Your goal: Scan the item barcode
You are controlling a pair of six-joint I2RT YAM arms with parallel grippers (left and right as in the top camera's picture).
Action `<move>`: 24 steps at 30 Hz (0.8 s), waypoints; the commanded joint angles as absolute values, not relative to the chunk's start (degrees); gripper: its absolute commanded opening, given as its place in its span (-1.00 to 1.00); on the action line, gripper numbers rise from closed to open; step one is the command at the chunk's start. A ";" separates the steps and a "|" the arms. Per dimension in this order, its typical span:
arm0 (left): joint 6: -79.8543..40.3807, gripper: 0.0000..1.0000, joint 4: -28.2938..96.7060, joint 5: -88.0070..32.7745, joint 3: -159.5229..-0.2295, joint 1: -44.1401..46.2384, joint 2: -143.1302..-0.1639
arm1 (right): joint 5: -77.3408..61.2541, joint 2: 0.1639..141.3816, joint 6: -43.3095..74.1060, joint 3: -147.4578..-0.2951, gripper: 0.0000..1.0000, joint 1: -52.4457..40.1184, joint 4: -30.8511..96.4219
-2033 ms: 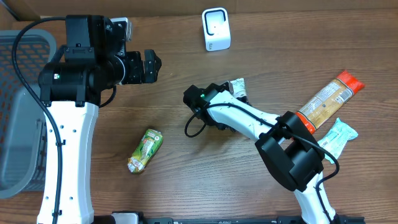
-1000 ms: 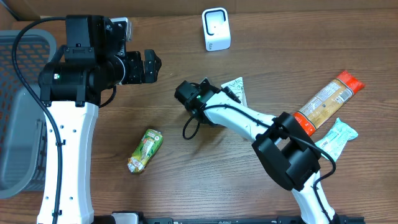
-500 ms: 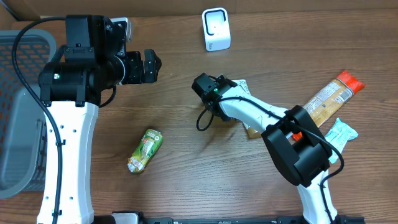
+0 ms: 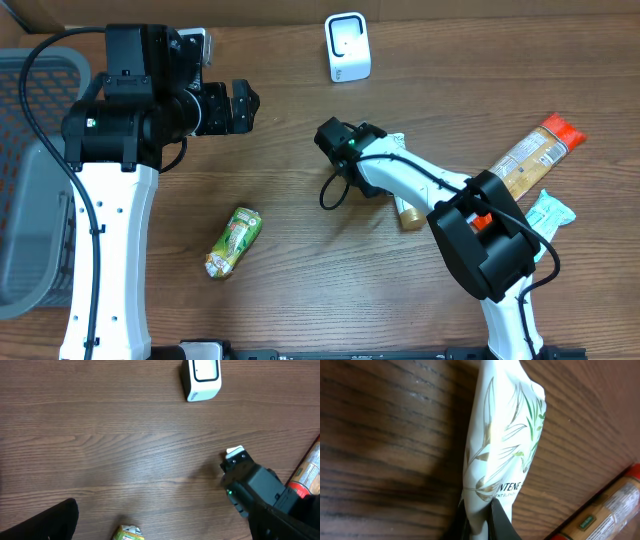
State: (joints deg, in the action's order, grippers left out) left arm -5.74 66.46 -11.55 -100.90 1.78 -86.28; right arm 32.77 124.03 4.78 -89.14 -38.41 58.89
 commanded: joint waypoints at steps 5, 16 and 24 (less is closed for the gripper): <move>-4.67 0.99 66.41 -11.42 -101.71 1.89 -86.59 | 3.77 123.17 6.33 -97.23 -0.92 -38.15 66.39; -4.67 0.99 66.39 -11.40 -101.71 1.89 -86.59 | -43.40 117.27 2.74 -96.01 -0.92 -31.66 51.77; -4.67 0.99 66.39 -11.40 -101.71 1.89 -86.59 | -44.93 119.46 7.97 -84.40 -0.92 -31.73 38.35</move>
